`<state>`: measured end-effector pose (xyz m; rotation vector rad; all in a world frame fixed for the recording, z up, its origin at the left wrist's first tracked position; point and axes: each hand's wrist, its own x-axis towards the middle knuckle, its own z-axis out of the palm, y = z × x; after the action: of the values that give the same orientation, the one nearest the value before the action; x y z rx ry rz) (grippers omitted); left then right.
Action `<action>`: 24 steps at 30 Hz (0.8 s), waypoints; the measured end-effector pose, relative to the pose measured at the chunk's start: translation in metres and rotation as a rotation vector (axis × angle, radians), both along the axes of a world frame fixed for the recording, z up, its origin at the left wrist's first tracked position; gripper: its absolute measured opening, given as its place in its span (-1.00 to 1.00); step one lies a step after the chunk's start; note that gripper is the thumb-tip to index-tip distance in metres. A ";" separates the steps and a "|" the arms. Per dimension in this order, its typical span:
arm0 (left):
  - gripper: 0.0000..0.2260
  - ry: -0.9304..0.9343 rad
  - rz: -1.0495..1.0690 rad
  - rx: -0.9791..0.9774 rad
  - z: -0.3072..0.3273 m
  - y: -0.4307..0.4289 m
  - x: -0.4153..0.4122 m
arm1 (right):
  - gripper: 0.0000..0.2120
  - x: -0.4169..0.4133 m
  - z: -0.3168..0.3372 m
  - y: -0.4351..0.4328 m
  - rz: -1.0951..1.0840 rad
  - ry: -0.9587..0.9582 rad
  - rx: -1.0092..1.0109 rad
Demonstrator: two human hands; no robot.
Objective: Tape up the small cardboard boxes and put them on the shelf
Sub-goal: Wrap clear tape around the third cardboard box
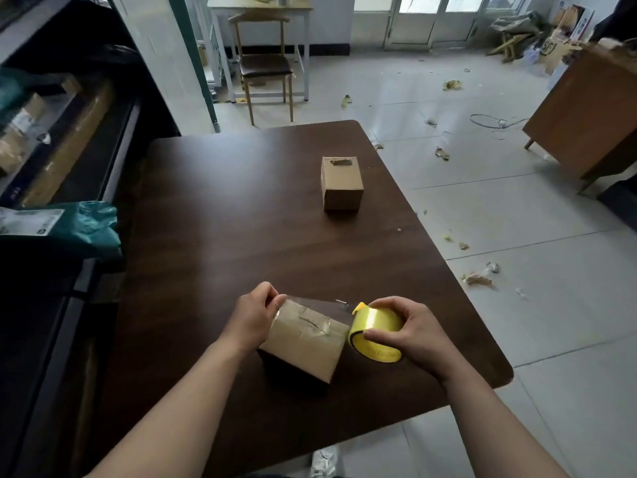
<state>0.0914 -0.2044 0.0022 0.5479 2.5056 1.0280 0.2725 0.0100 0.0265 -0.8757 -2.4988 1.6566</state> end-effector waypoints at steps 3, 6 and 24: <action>-0.78 0.008 -0.011 -0.034 -0.015 0.003 -0.003 | -0.56 -0.001 -0.019 0.000 0.002 -0.047 -0.005; -0.79 0.017 -0.035 -0.079 -0.026 0.005 -0.006 | -0.56 -0.002 -0.030 -0.004 0.036 -0.104 0.039; -0.80 0.011 -0.129 -0.099 -0.045 0.011 -0.030 | -0.45 -0.008 -0.042 -0.015 0.094 -0.328 0.294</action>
<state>0.0615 -0.1934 -0.0424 0.6764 2.4787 0.8505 0.2641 -0.0053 -0.0157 -1.0822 -2.9384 1.1977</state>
